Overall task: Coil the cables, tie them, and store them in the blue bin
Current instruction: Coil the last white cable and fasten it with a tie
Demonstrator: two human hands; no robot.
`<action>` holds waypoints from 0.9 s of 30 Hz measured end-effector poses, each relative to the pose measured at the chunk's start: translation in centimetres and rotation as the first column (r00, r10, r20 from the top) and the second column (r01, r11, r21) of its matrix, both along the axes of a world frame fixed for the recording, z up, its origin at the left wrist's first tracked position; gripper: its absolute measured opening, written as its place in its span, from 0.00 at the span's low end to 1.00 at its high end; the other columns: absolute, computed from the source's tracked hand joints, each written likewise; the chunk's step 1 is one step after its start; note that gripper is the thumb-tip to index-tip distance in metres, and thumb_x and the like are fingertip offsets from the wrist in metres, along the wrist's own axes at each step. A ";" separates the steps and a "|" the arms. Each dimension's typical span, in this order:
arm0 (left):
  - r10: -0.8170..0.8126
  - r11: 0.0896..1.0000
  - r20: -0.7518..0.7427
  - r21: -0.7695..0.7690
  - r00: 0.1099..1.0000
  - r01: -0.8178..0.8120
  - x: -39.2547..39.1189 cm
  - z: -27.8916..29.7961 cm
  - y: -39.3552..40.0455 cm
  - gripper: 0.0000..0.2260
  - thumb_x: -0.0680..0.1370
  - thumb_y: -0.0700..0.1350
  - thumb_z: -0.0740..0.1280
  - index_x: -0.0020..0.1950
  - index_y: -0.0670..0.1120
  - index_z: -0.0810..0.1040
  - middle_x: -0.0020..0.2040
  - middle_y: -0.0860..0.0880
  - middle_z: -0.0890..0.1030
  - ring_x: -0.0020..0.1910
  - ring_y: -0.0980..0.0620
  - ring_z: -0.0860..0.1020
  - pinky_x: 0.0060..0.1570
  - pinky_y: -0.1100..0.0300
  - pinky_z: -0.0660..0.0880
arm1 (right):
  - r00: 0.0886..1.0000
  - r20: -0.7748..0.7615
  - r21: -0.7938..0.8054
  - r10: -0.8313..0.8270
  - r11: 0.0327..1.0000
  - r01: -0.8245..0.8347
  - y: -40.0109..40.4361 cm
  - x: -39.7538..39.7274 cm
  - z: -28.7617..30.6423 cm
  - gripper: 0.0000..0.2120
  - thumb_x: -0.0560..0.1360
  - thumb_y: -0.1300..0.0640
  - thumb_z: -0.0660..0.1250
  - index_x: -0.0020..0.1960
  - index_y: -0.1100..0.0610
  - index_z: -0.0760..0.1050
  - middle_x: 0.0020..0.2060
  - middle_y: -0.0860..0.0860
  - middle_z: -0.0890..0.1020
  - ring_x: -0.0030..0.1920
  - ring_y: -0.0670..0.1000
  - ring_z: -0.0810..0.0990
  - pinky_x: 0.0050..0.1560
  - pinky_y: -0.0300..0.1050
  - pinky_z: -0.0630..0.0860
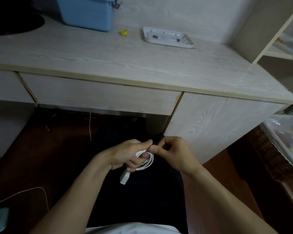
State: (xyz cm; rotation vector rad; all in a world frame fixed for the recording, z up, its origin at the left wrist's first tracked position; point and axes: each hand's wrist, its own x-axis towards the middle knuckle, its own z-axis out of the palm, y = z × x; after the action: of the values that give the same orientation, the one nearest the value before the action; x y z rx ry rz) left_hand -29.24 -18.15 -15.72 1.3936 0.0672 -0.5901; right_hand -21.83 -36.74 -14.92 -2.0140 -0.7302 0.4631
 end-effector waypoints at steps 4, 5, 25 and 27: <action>0.073 0.951 -0.073 -0.297 0.995 -0.092 -0.4 -0.1 1.0 0.20 0.79 0.58 0.60 0.32 0.49 0.65 0.21 0.54 0.58 0.19 0.57 0.55 0.21 0.63 0.58 | 0.997 -0.015 -0.116 0.077 0.990 -0.078 -0.5 0.6 -0.8 0.23 0.77 0.37 0.61 0.31 0.52 0.73 0.22 0.46 0.70 0.24 0.45 0.67 0.29 0.39 0.65; 0.126 0.922 -0.116 -0.353 0.985 -0.159 -0.4 0.0 1.2 0.20 0.79 0.58 0.61 0.31 0.49 0.65 0.21 0.54 0.58 0.19 0.57 0.55 0.20 0.63 0.58 | 0.997 -0.002 -0.127 0.074 0.989 -0.074 -0.6 0.8 -1.0 0.24 0.79 0.38 0.59 0.31 0.52 0.72 0.22 0.46 0.70 0.24 0.45 0.67 0.29 0.39 0.65; 0.753 0.468 0.485 0.082 0.445 -0.880 1.8 -2.8 -1.9 0.09 0.81 0.44 0.63 0.53 0.37 0.70 0.39 0.44 0.76 0.32 0.57 0.75 0.36 0.64 0.75 | 0.933 -0.137 -0.261 0.334 0.896 -0.359 0.8 -2.8 0.2 0.18 0.83 0.47 0.58 0.52 0.60 0.79 0.37 0.55 0.79 0.36 0.51 0.76 0.41 0.49 0.74; 0.622 0.572 0.522 0.206 0.584 -0.794 1.4 -2.5 -2.4 0.07 0.81 0.43 0.64 0.54 0.40 0.70 0.42 0.45 0.77 0.34 0.57 0.75 0.35 0.64 0.74 | 0.939 -0.102 -0.202 0.328 0.917 -0.343 0.8 -2.8 0.5 0.15 0.84 0.51 0.59 0.51 0.61 0.79 0.35 0.50 0.77 0.34 0.51 0.76 0.40 0.50 0.74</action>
State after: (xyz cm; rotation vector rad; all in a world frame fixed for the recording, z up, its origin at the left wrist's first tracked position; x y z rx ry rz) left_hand -27.81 -20.59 -18.17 1.7166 0.4552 0.4621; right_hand -24.64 -35.96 -14.38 -2.0667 -1.0287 0.8388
